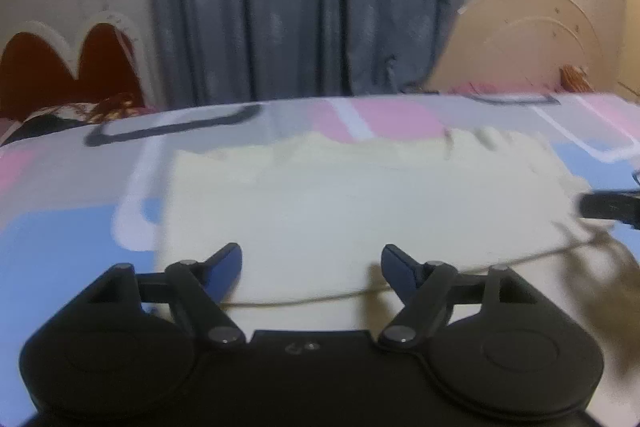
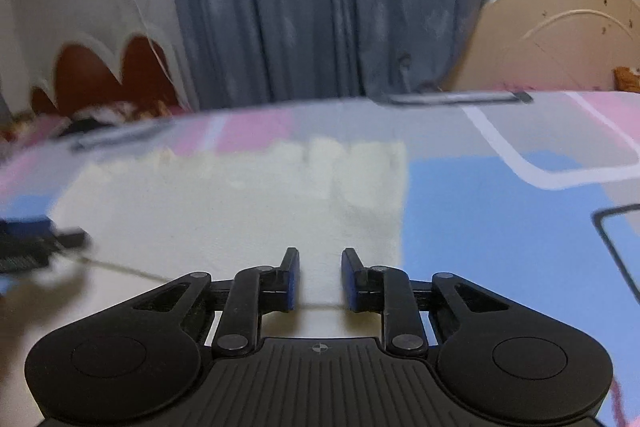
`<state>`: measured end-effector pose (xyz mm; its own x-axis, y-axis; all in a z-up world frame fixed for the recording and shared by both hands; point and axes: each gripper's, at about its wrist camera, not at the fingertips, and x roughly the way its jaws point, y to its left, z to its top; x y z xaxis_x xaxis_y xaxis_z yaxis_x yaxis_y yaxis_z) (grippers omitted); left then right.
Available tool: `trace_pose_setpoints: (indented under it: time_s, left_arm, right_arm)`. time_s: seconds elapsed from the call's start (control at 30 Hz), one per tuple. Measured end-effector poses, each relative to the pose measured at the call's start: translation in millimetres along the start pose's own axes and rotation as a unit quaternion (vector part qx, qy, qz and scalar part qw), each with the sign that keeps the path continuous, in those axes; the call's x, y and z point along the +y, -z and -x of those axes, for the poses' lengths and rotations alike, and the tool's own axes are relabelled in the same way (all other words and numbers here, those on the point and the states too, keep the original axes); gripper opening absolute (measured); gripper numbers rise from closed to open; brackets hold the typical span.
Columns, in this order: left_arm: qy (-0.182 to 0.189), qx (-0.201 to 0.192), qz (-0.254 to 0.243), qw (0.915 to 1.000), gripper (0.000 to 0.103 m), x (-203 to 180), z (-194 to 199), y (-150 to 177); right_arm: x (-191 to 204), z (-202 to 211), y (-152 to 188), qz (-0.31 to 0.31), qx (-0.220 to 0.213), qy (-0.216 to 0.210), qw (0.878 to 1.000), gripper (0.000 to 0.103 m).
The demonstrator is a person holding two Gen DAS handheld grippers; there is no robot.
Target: Fold small clothes
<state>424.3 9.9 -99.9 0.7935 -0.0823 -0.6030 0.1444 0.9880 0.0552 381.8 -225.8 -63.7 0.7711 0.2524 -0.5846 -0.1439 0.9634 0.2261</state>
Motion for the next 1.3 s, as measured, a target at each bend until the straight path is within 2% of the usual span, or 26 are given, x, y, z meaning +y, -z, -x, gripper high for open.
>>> trace_pose_setpoints:
  time_s: [0.07,0.1,0.17,0.2,0.27,0.3,0.33,0.37,0.53,0.7,0.8,1.0,1.07,1.23,1.3]
  left_arm:
    - [-0.008,0.01,-0.011,0.9999,0.079,-11.0,-8.7,3.0]
    - [-0.013,0.019,-0.008,0.9997,0.084,-12.4,-13.7,5.6]
    - [-0.019,0.024,0.015,0.9994,0.084,-7.2,-14.1,7.3]
    - [-0.025,0.021,0.017,0.9993,0.082,-6.2,-9.7,5.2]
    - [-0.038,0.007,0.011,0.9992,0.087,-5.1,-3.5,5.1]
    - [-0.04,0.018,0.011,0.999,0.088,-3.9,-7.3,6.9]
    - [-0.041,0.032,0.015,0.9985,0.089,-2.3,-14.0,9.2]
    - [-0.041,0.029,0.021,0.9985,0.091,-1.2,-15.0,10.8]
    - [-0.054,0.031,0.026,0.9977,0.093,-6.3,-20.1,8.0]
    - [-0.057,0.033,0.023,0.9976,0.094,-8.1,-20.4,6.1]
    - [-0.054,0.034,0.021,0.9978,0.094,-6.3,-19.6,7.0]
    - [-0.05,0.036,0.022,0.9979,0.096,-4.0,-21.1,6.7]
    - [-0.049,0.036,0.02,0.998,0.097,-4.1,-21.2,6.7]
    - [-0.047,0.039,0.017,0.998,0.101,-2.3,-24.0,6.6]
    - [-0.049,0.049,0.014,0.9975,0.1,-2.1,-21.5,3.6]
  right_arm:
    - [16.3,-9.9,1.1,0.023,0.013,-0.017,1.0,0.024]
    - [21.7,-17.1,3.7,0.033,0.024,-0.018,0.999,0.023]
    - [17.8,-31.2,8.5,0.036,0.049,0.0,0.998,0.023]
    - [13.8,-29.1,9.2,0.03,0.043,-0.005,0.999,0.023]
    - [2.2,-17.3,5.2,0.0,0.017,-0.01,1.0,0.023]
    - [-4.1,-14.1,4.6,-0.013,0.007,-0.014,1.0,0.024]
    - [-7.7,-13.8,6.4,-0.019,0.011,-0.012,1.0,0.024]
    - [-11.4,-22.3,8.6,-0.018,0.033,-0.003,0.999,0.023]
    - [-7.7,-25.6,7.3,0.021,0.045,-0.003,0.999,0.023]
    - [-11.1,-26.7,10.8,0.033,0.044,-0.015,0.998,0.023]
    - [-14.4,-13.5,9.3,0.015,0.034,-0.019,0.999,0.023]
    - [-15.6,-4.4,15.0,0.017,0.041,-0.001,0.999,0.023]
    - [-17.0,-0.2,13.6,0.006,0.027,-0.004,1.0,0.023]
    - [-18.8,-5.8,15.6,0.008,0.04,0.002,0.999,0.023]
    - [-20.0,-2.0,12.4,-0.004,0.04,-0.004,0.999,0.024]
